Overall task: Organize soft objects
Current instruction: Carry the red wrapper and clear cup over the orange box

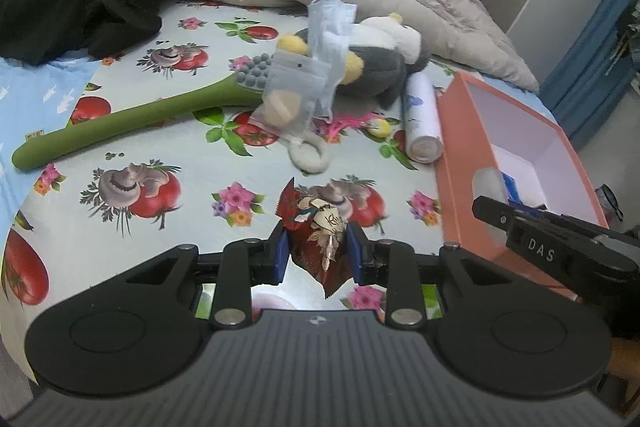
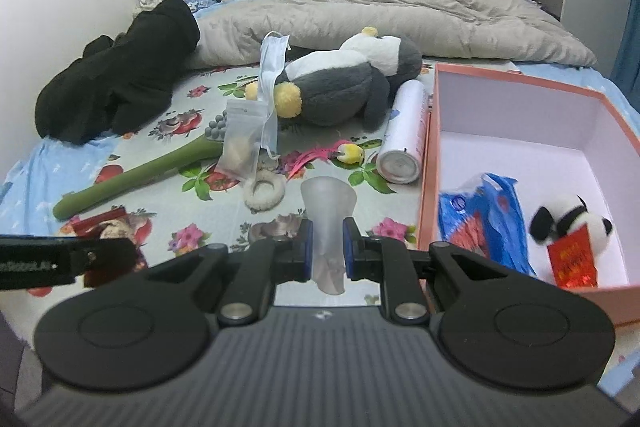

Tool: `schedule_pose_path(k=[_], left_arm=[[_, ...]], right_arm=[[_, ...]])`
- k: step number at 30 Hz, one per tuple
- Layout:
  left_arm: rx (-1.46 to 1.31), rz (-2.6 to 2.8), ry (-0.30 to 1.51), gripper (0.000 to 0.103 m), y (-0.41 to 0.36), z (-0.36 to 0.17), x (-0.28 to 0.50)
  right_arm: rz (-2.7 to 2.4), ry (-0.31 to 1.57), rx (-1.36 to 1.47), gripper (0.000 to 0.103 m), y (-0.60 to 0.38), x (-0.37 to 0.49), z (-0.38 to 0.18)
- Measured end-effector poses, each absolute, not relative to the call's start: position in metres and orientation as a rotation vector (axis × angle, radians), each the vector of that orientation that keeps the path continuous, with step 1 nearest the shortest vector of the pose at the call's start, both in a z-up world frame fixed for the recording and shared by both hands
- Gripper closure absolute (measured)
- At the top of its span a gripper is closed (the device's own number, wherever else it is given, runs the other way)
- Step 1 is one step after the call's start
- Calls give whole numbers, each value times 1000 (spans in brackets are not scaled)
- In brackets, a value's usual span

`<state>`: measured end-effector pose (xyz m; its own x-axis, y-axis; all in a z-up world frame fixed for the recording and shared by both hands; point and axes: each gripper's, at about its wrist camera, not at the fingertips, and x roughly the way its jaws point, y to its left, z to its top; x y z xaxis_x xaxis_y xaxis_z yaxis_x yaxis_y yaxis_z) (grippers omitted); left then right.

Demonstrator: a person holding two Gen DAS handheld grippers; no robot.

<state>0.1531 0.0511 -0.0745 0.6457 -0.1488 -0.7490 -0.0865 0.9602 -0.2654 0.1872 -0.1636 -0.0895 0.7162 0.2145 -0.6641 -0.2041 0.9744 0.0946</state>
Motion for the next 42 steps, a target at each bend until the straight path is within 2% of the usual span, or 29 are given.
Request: schedule_pose_path(k=[20,42], left_arm=[[-248,-171,817,69,-15,-46,116],[-139,-403,818,68,-134,-31,113]], right_arm=[[192,691,45,84,-212,118,-65],[11,660,92,84,-311,68,-48]])
